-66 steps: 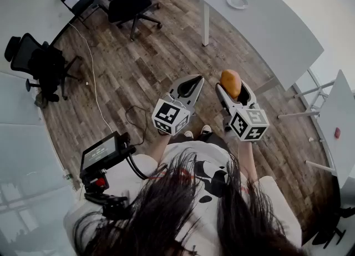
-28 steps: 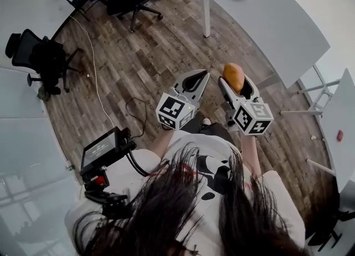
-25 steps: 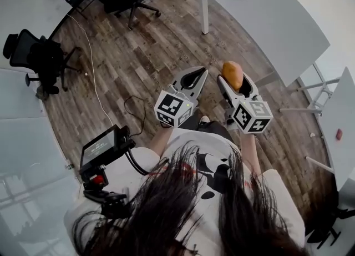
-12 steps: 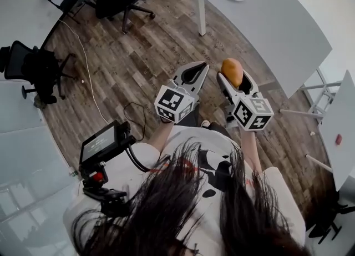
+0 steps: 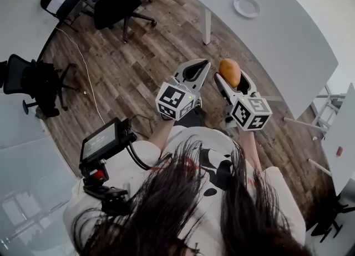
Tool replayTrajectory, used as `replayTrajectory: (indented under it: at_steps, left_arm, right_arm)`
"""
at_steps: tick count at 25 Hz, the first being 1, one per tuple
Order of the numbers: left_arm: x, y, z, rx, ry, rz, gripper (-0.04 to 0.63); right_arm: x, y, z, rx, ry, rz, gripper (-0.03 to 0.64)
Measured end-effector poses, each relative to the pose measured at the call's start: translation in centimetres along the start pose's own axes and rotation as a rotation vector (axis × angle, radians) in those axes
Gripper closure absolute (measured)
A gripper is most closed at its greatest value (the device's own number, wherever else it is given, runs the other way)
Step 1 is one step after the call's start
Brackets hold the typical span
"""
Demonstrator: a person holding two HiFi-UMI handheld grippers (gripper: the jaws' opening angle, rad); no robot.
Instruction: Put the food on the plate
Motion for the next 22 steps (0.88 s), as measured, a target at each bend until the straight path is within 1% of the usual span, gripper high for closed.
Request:
replayTrajectory:
  at_steps: [6,10,13,18,22]
  left_arm:
    - [5.8,-1.4,1.4,-0.005,-0.005,-0.038,0.589]
    - [8.0,-2.5,1.4,0.000,0.013,-0.072,0.589]
    - [8.6,-3.7,1.0,0.012,0.024,-0.101,0.589]
    - [8.2,-5.6,0.9,0.019,0.018,-0.167,0.589]
    - [8.4,-6.9,0.8,0.030,0.036,-0.174,0.589]
  right_arm:
    - [0.8,-5.4,1.7,-0.018,-0.002,-0.024,0.255]
    - [1.0,-7.1,2.4,-0.025,-0.004,-0.053,0.255]
    - [0.5,-7.3,2.4,-0.020,-0.012,-0.079,0.255]
    - [-1.0,-7.2,2.7,-0.024,-0.040,-0.135,0.255]
    - [-2.0,-7.4,3.3,-0.027,-0.046,-0.141,0.255]
Point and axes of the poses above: the fingertips, and each gripper's own axes: y backward along the fingers, x to its left, z out of its top, the point moved 8 cm from there along y, backward along the fingers, and after that the axes turned 2 degrees about y, right-handed, at the moved point
